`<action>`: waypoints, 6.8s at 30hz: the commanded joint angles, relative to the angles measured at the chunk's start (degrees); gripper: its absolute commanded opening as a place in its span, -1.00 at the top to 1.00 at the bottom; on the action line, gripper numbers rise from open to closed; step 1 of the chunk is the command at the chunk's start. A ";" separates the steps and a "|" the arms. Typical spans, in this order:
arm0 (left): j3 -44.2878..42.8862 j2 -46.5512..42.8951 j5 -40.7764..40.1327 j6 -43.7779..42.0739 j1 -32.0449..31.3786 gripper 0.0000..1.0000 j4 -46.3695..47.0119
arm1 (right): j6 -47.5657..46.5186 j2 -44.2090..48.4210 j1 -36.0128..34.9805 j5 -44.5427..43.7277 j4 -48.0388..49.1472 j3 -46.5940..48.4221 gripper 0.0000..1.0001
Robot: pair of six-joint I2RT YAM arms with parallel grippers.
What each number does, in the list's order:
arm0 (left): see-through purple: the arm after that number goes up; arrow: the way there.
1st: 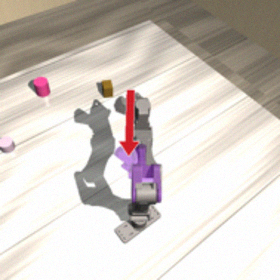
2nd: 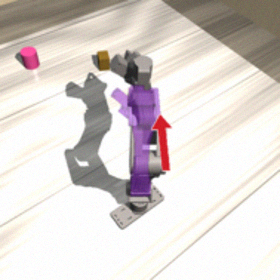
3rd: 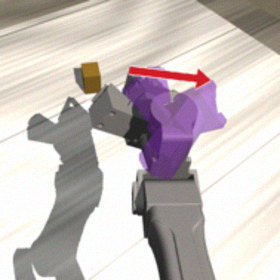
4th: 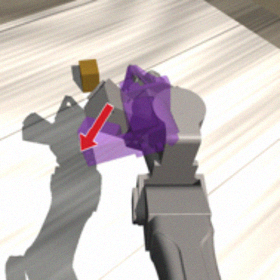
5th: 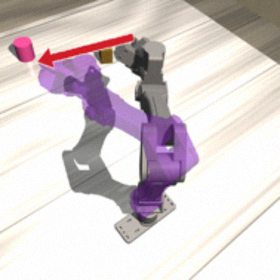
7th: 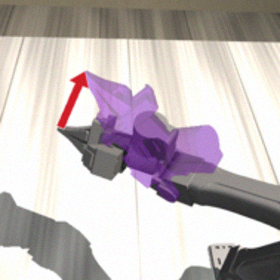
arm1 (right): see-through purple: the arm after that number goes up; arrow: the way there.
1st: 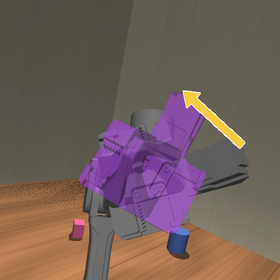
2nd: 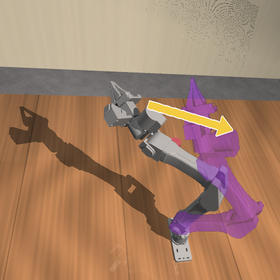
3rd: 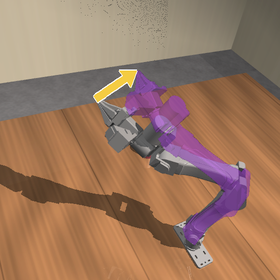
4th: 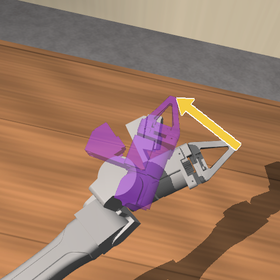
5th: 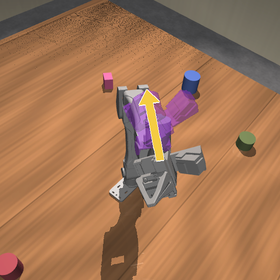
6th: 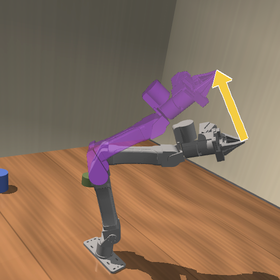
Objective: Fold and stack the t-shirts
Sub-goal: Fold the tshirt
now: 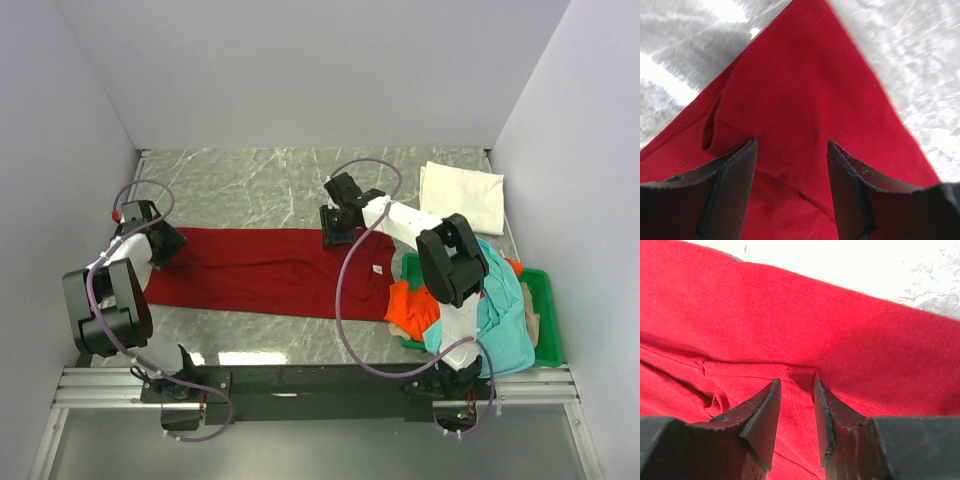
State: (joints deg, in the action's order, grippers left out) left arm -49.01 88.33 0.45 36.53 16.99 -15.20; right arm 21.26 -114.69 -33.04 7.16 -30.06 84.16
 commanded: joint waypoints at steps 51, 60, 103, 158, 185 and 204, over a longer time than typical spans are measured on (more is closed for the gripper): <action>2.17 2.89 4.82 -1.11 5.68 -0.27 4.65 | 0.28 9.75 -7.30 5.32 1.24 -5.85 1.00; 1.91 3.60 5.18 -1.38 5.68 -0.27 4.48 | 1.51 8.08 -12.49 4.62 0.01 -6.82 1.00; -7.58 -2.99 4.30 -1.82 5.59 -0.30 -0.97 | 3.09 7.73 1.56 -3.91 -3.78 -9.89 0.29; -1.96 -1.77 11.85 -4.54 -6.62 -0.30 -0.09 | -1.57 -5.73 14.58 0.13 -14.23 27.65 0.30; 7.52 -3.96 3.33 2.40 -6.71 -0.31 -3.52 | 5.37 -9.58 13.61 3.83 -11.41 8.28 0.35; 17.82 -20.30 15.81 9.26 -9.96 -0.30 -6.14 | 7.05 -27.25 17.74 4.52 -19.16 41.26 0.35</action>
State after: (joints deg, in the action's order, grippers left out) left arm -31.07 70.52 12.91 44.69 7.86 -19.05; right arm 28.64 -140.22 -16.05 11.99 -49.56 122.76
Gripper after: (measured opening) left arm 0.654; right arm 0.328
